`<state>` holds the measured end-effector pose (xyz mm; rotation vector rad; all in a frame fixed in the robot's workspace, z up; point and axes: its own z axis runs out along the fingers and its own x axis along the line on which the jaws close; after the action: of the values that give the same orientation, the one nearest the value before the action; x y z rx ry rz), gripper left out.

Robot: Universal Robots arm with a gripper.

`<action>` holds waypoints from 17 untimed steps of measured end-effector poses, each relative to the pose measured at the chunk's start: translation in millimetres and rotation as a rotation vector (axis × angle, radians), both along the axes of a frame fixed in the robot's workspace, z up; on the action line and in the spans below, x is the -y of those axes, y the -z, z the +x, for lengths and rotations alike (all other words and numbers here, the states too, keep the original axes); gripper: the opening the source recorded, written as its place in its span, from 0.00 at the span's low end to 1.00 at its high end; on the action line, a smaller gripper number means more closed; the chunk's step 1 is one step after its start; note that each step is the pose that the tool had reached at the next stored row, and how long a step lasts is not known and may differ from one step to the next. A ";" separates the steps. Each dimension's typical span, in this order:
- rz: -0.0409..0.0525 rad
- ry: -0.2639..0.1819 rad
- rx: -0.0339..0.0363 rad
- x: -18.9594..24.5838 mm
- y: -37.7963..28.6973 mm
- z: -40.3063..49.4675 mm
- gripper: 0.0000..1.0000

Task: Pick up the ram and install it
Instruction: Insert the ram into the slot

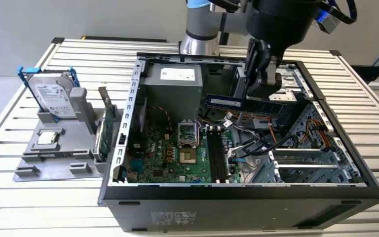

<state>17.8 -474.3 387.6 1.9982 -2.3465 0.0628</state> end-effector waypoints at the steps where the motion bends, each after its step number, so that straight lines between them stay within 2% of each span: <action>1: 0.0001 0.006 0.0000 0.0 0.0 0.0 0.00; 17: -0.0001 0.092 0.0000 0.0 -0.1 0.0 0.00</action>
<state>17.8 -474.4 387.6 1.8871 -2.4345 0.0586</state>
